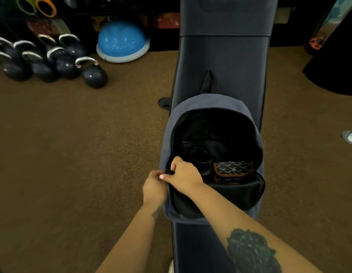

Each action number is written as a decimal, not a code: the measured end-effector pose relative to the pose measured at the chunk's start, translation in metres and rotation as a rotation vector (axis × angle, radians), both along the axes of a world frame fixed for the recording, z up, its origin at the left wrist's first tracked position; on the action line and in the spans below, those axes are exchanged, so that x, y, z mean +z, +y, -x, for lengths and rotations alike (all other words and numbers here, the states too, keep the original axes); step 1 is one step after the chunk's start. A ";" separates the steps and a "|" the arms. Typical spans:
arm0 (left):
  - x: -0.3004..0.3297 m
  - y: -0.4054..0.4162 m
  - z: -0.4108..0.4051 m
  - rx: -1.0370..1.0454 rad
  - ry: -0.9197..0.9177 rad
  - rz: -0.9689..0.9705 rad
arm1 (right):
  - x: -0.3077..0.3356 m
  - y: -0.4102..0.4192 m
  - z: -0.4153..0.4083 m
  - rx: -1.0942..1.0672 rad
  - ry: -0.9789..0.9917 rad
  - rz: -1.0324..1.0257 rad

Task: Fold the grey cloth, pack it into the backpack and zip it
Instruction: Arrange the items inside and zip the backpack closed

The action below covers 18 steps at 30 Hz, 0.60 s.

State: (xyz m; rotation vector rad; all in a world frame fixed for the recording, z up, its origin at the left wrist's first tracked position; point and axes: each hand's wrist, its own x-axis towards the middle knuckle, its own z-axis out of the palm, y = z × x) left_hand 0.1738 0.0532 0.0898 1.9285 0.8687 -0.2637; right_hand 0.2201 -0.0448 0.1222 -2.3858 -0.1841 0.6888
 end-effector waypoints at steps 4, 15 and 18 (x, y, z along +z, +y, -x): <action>-0.003 0.002 0.001 -0.048 -0.042 -0.040 | -0.005 0.006 0.000 -0.015 0.021 0.034; -0.012 0.012 -0.004 -0.217 -0.063 -0.197 | -0.008 0.008 0.001 0.017 -0.056 0.044; -0.011 0.015 -0.007 -0.231 -0.058 -0.213 | -0.010 0.007 -0.001 0.033 -0.039 0.033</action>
